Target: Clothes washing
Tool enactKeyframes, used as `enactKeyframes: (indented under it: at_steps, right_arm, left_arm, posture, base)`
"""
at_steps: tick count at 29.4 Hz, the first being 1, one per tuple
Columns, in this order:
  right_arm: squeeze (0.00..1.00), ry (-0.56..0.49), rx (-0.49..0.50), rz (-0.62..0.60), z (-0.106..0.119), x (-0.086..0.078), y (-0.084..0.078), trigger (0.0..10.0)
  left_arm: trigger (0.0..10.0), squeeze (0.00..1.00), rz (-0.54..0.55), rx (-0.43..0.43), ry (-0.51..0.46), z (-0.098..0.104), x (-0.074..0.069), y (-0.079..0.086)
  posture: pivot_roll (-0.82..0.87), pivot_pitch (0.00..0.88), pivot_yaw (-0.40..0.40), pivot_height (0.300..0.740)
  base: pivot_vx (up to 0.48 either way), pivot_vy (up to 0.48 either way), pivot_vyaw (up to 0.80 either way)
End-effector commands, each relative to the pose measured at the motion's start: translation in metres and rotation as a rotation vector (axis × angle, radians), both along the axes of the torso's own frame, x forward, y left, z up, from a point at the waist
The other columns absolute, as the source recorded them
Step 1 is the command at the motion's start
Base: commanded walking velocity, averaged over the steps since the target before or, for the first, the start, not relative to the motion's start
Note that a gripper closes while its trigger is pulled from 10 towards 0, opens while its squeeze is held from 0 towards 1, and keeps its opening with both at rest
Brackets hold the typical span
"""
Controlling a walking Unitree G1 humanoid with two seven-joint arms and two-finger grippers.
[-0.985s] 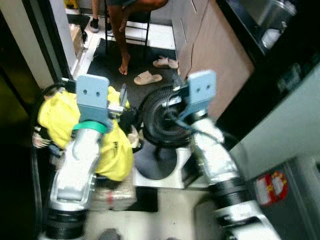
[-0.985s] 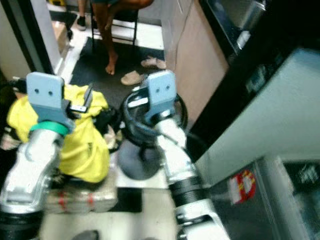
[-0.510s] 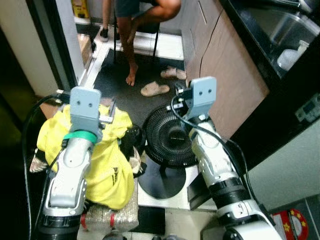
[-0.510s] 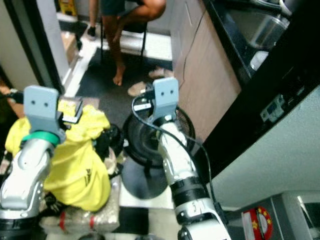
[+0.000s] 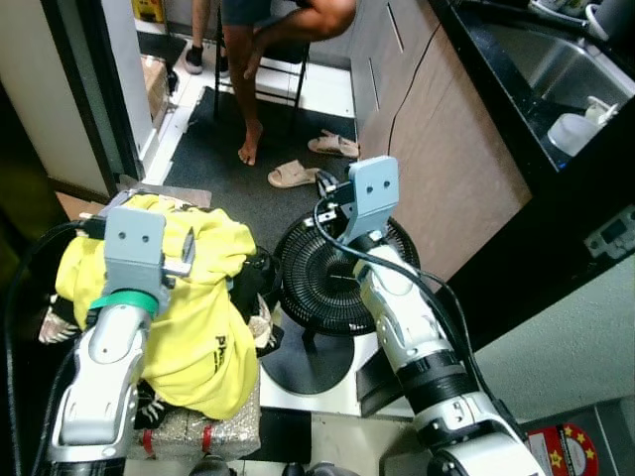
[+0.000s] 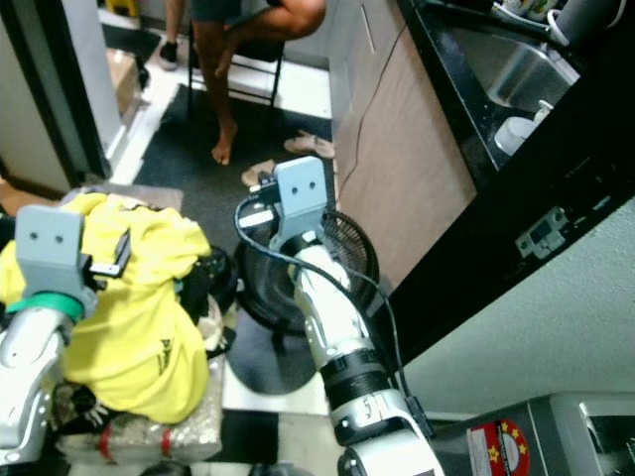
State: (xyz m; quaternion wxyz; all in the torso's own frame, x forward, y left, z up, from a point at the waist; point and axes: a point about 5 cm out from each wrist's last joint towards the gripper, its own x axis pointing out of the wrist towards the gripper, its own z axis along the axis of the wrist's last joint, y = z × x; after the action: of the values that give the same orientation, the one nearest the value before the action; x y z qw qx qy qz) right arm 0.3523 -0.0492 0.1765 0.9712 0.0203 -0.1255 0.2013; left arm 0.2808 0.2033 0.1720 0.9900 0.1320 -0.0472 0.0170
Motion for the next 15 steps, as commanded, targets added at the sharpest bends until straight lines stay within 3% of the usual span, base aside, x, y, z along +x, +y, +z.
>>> enactKeyframes:
  at_steps: [1, 6, 15]
  right_arm:
    - [0.0, 0.002, 0.027, -0.048, -0.001, 0.003, -0.006, 10.0]
    - [0.0, 0.007, 0.057, -0.092, -0.005, 0.0, -0.007, 10.0]
    - [0.0, 0.019, 0.063, -0.121, -0.013, -0.002, -0.01, 10.0]
  left_arm:
    - [10.0, 0.0, -0.068, 0.009, 0.019, -0.003, 0.007, -0.011]
    - [10.0, 0.0, -0.135, 0.043, 0.02, 0.003, 0.016, -0.017]
    - [10.0, 0.0, -0.181, 0.075, 0.022, 0.008, 0.026, -0.019]
  posture:
    - [0.19, 0.0, -0.069, 0.74]
    - [0.16, 0.0, 0.005, 0.74]
    - [0.14, 0.0, 0.026, 0.74]
  base:
    - [0.0, 0.0, 0.0]
    - [0.0, 0.0, 0.0]
    - [0.0, 0.0, 0.0]
